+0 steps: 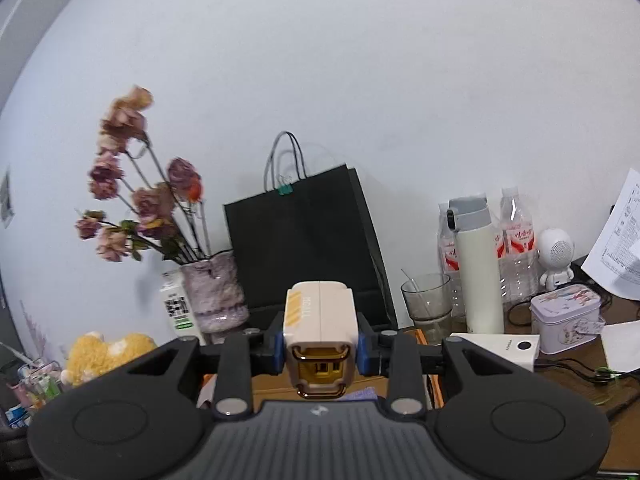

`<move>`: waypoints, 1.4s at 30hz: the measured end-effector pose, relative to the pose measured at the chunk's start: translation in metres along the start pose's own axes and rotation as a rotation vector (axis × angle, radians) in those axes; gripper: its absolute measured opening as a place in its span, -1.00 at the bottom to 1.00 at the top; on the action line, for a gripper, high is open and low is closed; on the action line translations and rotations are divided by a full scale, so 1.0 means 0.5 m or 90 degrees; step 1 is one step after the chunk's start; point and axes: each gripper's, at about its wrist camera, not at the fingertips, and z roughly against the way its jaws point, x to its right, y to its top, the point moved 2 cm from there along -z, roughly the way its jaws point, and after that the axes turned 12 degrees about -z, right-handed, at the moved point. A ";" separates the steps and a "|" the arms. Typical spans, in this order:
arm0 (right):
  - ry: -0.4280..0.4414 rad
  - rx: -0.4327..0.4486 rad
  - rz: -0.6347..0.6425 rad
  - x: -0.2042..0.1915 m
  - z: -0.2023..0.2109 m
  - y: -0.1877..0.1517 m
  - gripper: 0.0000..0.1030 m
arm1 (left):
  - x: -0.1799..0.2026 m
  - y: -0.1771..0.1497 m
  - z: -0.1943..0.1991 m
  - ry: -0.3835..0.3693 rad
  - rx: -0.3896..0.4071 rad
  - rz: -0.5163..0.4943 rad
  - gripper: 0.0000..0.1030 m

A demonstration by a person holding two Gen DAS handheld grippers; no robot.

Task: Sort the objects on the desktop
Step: 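Carry the plush toy and plug adapter into the box and release both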

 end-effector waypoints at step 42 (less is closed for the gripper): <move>-0.148 -0.202 0.081 0.058 -0.318 -0.113 -0.30 | -0.020 -0.003 -0.236 -0.009 -0.109 -0.051 0.79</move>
